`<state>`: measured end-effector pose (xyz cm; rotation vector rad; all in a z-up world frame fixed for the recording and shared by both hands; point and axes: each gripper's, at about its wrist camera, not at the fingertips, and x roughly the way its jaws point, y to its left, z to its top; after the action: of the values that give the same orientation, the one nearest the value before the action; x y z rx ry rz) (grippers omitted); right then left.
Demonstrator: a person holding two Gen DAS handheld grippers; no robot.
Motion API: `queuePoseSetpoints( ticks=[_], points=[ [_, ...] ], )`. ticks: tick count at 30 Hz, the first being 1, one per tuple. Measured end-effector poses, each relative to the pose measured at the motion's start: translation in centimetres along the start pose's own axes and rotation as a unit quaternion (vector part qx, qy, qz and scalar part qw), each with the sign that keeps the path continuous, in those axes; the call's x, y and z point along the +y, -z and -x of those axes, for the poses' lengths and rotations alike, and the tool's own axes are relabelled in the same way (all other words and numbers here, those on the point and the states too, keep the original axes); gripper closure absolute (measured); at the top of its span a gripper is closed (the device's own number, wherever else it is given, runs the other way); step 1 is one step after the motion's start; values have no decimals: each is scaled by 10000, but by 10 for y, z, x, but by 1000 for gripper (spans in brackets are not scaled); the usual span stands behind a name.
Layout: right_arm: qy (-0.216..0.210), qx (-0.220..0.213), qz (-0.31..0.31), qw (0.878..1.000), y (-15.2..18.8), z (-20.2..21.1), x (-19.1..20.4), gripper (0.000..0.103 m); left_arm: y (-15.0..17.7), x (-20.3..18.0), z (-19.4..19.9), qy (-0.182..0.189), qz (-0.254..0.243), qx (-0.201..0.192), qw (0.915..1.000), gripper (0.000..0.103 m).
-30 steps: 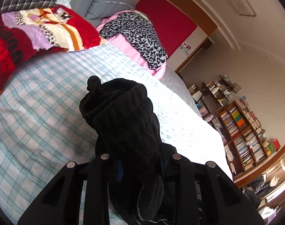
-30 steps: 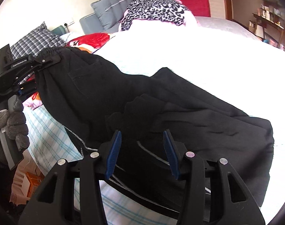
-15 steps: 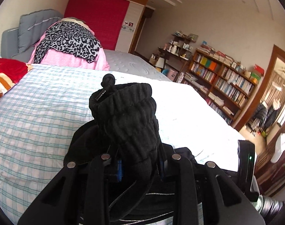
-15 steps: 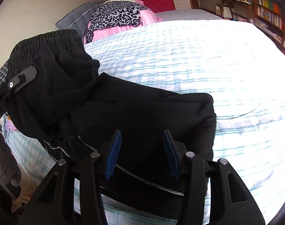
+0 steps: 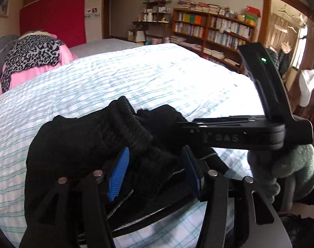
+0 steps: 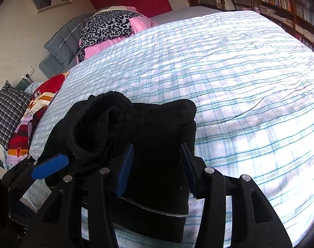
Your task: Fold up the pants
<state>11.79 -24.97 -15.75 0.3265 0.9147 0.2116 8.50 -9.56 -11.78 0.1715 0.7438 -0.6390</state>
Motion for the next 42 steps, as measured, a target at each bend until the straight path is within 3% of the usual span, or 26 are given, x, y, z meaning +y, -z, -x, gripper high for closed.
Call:
queuePoseSetpoints(
  ticks=[4,9,15,21,23,24,27,31,35,37,39,40,41,42],
  points=[
    [-54,-59,-56,10000,-2,4,-2,55,5,-13,6,367,-261,-28,9990,42],
    [-566,-121,-138,9982,-7,14,9,55,2,12,31,566,100,-235,9981,41],
    [-1240,-2,25,9923,-21,7,47,55,-3,66,67,271,752,-548,9953,33],
    [-1247,111,272,9918,-31,-12,75,55,11,119,92,-426,1117,-648,9907,29],
    [-1240,255,326,9914,-32,-23,79,71,18,138,97,-569,1306,-638,9877,27],
    [-1255,367,373,9907,-30,-28,81,89,21,146,97,-646,1377,-636,9863,25],
    [-1353,467,404,9889,-22,-19,84,91,31,163,97,-840,1513,-584,9832,22],
    [-1743,408,566,9822,-1,23,86,92,41,171,93,-797,1610,-516,9824,22],
    [-1267,857,45,9882,25,7,54,91,46,168,83,-593,1588,-420,9846,20],
    [-1257,960,-376,9867,32,-7,38,91,50,163,71,-499,1484,-212,9874,20],
    [-1380,881,-565,9849,31,-9,35,83,59,156,55,-468,1282,174,9905,20],
    [-1402,833,-555,9851,30,-8,35,70,64,151,48,-424,1197,346,9913,20],
    [-1414,776,-529,9855,27,-5,37,55,71,146,43,-449,1108,452,9918,20],
    [-1330,690,-540,9872,25,-2,36,22,76,141,40,-526,1013,490,9923,20]
  ],
)
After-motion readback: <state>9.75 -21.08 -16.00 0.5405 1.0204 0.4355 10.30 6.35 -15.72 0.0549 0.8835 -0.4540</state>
